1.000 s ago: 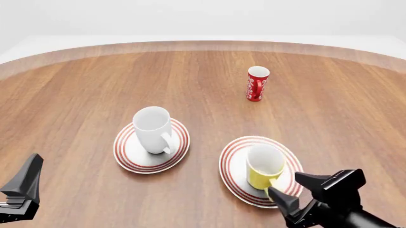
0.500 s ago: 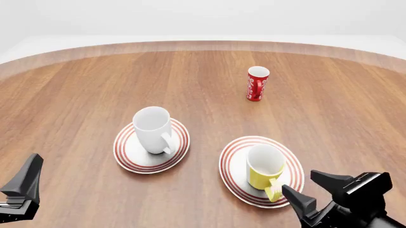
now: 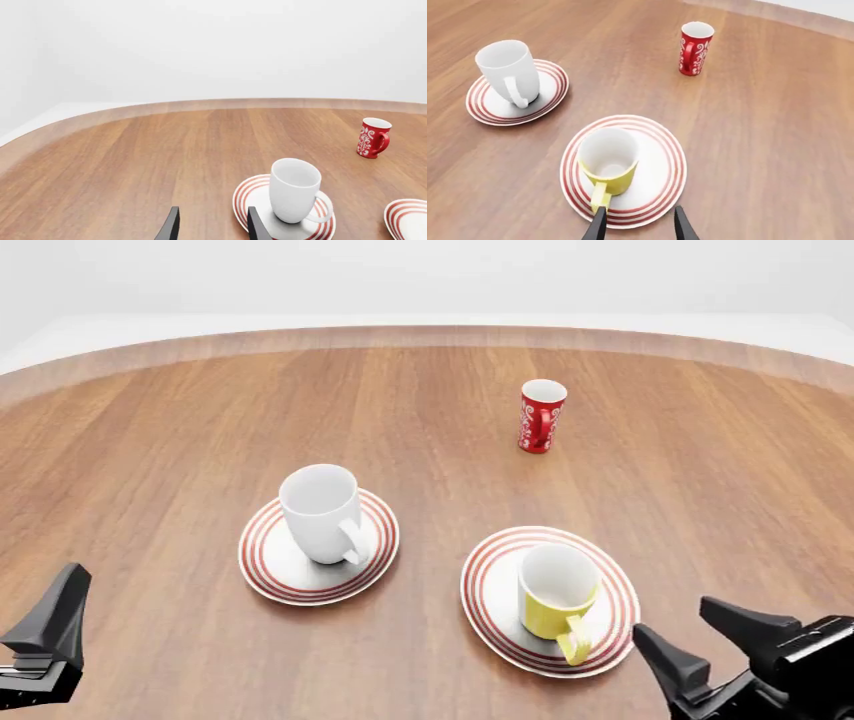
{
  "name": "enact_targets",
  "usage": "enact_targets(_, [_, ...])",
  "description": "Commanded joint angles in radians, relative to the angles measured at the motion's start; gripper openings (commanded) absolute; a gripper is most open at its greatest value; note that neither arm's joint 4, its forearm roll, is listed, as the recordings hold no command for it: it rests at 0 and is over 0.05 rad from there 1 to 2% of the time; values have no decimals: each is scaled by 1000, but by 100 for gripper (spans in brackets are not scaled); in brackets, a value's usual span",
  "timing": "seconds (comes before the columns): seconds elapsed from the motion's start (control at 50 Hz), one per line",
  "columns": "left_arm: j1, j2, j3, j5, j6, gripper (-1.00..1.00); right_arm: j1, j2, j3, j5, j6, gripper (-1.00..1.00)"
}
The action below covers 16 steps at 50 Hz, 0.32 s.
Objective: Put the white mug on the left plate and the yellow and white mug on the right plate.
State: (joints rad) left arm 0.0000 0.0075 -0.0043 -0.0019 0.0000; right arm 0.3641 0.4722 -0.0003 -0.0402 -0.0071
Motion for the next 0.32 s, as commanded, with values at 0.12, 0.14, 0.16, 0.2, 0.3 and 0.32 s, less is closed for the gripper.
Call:
enact_targets(0.12, [0, 0, 0, 0, 0, 100, -112, -193, 0, 149, -27, 100])
enact_targets(0.14, [0, 0, 0, 0, 0, 100, -116, -200, 0, 157, -27, 100])
enact_targets(0.16, [0, 0, 0, 0, 0, 100, -121, -206, 0, 164, -29, 100])
enact_targets(0.2, [0, 0, 0, 0, 0, 100, -130, -215, 0, 172, -35, 100])
enact_targets(0.3, [0, 0, 0, 0, 0, 100, -159, -244, 0, 192, -42, 100])
enact_targets(0.32, [0, 0, 0, 0, 0, 100, -162, -251, 0, 197, -44, 100])
